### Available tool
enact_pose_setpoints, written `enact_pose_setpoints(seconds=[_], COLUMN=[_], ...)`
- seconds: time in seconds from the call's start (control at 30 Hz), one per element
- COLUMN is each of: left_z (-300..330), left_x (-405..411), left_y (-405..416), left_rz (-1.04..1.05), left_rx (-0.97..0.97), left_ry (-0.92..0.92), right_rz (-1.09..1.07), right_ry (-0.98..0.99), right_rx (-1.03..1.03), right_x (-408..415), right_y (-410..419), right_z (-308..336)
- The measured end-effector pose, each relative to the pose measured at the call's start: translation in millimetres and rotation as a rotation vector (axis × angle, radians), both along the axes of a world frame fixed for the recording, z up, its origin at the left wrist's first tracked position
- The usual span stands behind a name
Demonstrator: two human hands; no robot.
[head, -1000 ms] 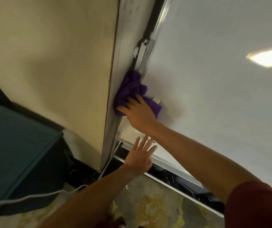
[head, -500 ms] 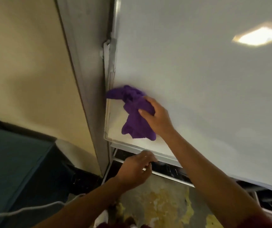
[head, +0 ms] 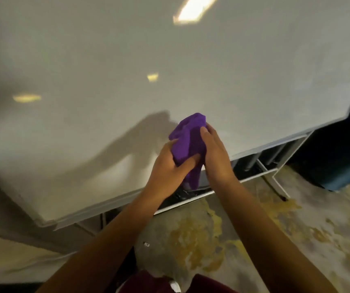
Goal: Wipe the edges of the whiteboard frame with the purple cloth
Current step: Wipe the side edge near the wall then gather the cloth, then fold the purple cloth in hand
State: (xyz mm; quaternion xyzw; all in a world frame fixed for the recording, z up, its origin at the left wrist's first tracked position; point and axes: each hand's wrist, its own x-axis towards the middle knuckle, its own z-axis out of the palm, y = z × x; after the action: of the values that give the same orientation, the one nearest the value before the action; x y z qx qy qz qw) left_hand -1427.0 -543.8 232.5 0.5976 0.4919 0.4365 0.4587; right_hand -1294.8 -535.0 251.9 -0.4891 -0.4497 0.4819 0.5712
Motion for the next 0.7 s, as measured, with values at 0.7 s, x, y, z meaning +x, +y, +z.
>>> enact_pose_setpoints(seconds=[0.7], left_z=[-13.2], left_x=[441.3], left_y=[120.7], left_rz=[-0.980], left_rx=[-0.182], left_ry=[-0.152], right_rz=[-0.531], right_ry=[-0.327], right_rx=[-0.227], right_x=[457.6], right_y=[-40.7], right_z=[-25.9])
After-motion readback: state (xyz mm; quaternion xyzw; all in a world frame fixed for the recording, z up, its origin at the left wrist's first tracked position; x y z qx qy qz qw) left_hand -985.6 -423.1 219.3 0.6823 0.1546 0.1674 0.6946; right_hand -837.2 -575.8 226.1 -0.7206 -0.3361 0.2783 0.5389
